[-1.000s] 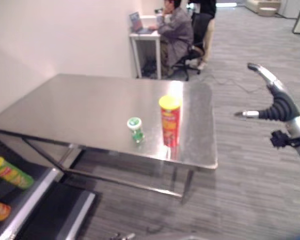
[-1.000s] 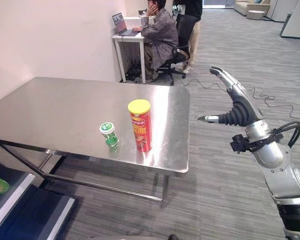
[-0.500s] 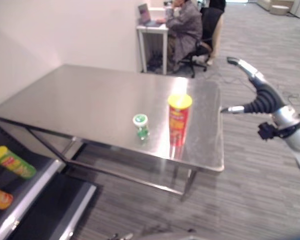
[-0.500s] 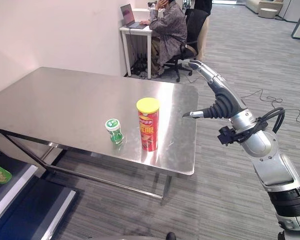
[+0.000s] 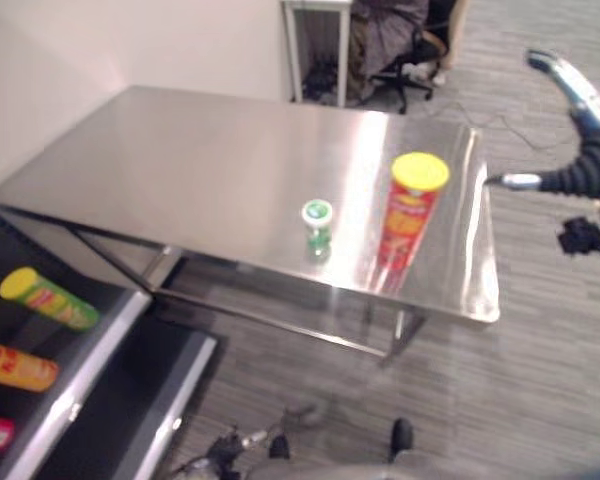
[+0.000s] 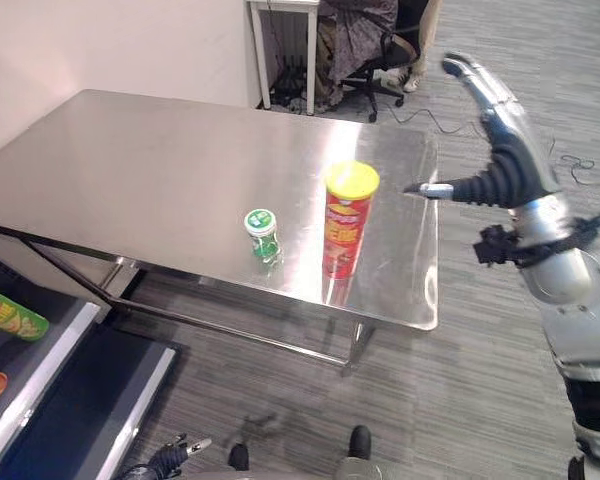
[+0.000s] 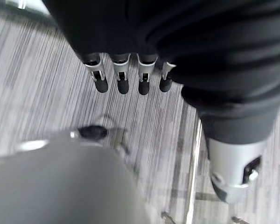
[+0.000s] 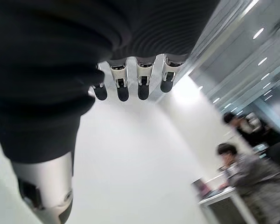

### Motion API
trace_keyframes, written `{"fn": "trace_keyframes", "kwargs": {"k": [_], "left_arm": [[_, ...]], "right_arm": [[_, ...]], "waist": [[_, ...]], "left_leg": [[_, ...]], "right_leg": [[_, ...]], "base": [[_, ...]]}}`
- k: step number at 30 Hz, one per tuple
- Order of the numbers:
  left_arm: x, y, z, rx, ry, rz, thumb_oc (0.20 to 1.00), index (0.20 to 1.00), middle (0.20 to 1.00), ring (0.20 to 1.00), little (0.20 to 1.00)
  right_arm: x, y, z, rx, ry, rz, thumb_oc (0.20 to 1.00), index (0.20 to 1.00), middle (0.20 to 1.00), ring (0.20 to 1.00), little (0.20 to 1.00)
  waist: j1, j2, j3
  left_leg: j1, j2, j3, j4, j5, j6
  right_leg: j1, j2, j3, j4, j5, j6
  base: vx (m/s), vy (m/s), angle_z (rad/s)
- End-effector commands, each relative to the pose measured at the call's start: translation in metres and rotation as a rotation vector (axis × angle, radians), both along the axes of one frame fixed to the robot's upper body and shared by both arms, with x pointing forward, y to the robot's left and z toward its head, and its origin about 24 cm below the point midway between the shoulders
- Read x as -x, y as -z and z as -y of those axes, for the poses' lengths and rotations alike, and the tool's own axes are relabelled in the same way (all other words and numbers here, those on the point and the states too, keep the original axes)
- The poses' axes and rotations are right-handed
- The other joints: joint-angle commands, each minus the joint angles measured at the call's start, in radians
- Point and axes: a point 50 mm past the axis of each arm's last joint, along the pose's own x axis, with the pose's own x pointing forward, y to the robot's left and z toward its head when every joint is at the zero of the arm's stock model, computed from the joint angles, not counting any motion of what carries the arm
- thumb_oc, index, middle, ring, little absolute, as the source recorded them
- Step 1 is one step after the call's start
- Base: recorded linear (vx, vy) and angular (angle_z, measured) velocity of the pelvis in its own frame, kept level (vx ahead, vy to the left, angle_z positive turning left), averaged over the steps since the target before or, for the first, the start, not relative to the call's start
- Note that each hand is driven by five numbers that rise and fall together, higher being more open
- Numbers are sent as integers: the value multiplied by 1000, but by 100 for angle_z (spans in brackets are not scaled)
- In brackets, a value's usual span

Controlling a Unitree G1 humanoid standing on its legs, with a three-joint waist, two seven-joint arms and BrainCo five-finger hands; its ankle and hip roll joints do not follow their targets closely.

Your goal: Put the goods on the table back onto the shelves and tidy them up.

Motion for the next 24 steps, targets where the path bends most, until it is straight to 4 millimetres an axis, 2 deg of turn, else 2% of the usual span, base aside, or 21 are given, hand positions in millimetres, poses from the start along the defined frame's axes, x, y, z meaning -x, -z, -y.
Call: {"fn": "trace_keyframes", "kwargs": {"k": [1,5,8,9,10,15,18,21,24], "left_arm": [[-5,-1,-3,-7,79,-3,1000,1000,1000,1000,1000],[-2,-1,-1,4,118,-6,1000,1000,1000,1000,1000],[7,0,-2,24,140,-32,1000,1000,1000,1000,1000],[7,0,-2,24,138,-32,1000,1000,1000,1000,1000],[10,0,-4,21,145,-46,1000,1000,1000,1000,1000],[12,0,-3,24,167,-46,1000,1000,1000,1000,1000],[15,1,-1,30,187,-54,1000,1000,1000,1000,1000],[26,3,-6,30,116,-88,1000,1000,1000,1000,1000],[27,3,-7,39,89,-85,1000,1000,1000,1000,1000]], "right_arm": [[10,-19,3,-10,47,129,1000,1000,1000,1000,1000],[10,-17,5,-17,66,116,1000,1000,1000,1000,1000],[5,-13,3,-31,16,51,1000,1000,1000,1000,1000],[4,-13,3,-31,15,51,1000,1000,1000,1000,1000],[0,-9,-6,-37,-63,-8,1000,1000,1000,1000,1000],[-4,-5,-24,10,-213,-125,1000,1000,1000,1000,1000],[0,-7,-26,24,-269,-162,1000,1000,1000,1000,1000],[7,-11,-26,37,-306,-183,1000,1000,1000,1000,1000],[8,-9,-26,58,-301,-194,1000,1000,1000,1000,1000]], "waist": [[21,10,-53],[21,1,-37],[32,-17,-32],[32,-17,-31],[43,-33,-32],[49,-51,-49],[48,-55,-63],[50,-62,-78],[53,-62,-84]], "left_leg": [[26,23,-16,1,-101,10],[49,-9,0,1,-116,32],[71,-29,9,1,-128,46],[73,-30,11,1,-128,47],[77,-30,10,1,-129,46],[76,-27,10,1,-126,41],[65,-20,4,1,-121,35],[51,-12,-5,1,-115,28],[45,-12,-10,1,-114,26]], "right_leg": [[-14,-70,24,77,9,80],[-27,-95,33,91,31,84],[-30,-109,28,95,55,94],[-30,-109,30,95,55,95],[-27,-111,31,95,60,98],[-11,-114,17,73,71,110],[-5,-111,1,58,72,116],[2,-107,-19,47,75,117],[7,-106,-29,41,77,117]], "base": [[1,273,-26],[-6,147,-28],[10,74,-21],[6,-4,-18],[6,-21,-14],[31,-49,-17],[21,-53,6],[14,-48,14],[12,-22,13]]}}
